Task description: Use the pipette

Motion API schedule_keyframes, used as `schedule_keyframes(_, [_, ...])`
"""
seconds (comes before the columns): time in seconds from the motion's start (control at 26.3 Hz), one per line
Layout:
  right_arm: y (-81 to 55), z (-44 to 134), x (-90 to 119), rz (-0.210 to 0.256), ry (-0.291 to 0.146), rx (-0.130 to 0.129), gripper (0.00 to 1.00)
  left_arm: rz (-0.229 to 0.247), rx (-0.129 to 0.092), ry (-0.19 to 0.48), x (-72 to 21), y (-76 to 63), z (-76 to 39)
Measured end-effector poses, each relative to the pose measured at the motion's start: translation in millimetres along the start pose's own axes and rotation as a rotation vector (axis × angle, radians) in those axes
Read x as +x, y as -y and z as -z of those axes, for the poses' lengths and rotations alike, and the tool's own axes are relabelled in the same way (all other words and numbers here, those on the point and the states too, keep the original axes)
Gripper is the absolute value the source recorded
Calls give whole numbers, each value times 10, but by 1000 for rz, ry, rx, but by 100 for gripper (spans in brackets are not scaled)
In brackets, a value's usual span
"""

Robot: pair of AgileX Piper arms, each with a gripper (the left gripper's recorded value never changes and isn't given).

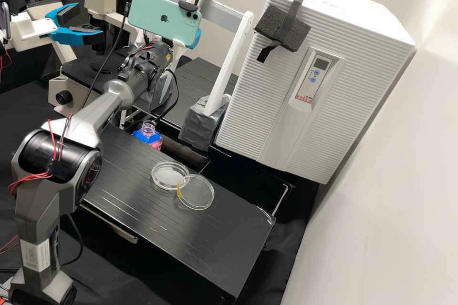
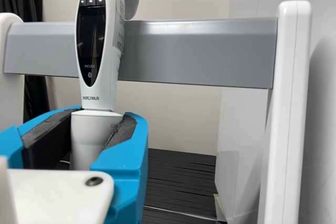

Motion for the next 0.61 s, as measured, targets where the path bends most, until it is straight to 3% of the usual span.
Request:
schedule_keyframes(0.11, [0, 0, 0, 0, 0, -9, 0, 0, 0, 0, 0, 0, 0])
schedule_keyframes(0.23, [41, 7, 0, 9, -2, 7, 0, 2, 0, -1, -3, 6, 1])
schedule_keyframes(0.61, [126, -5, 0, 34, 4, 14, 0, 13, -1, -3, -20, 37, 8])
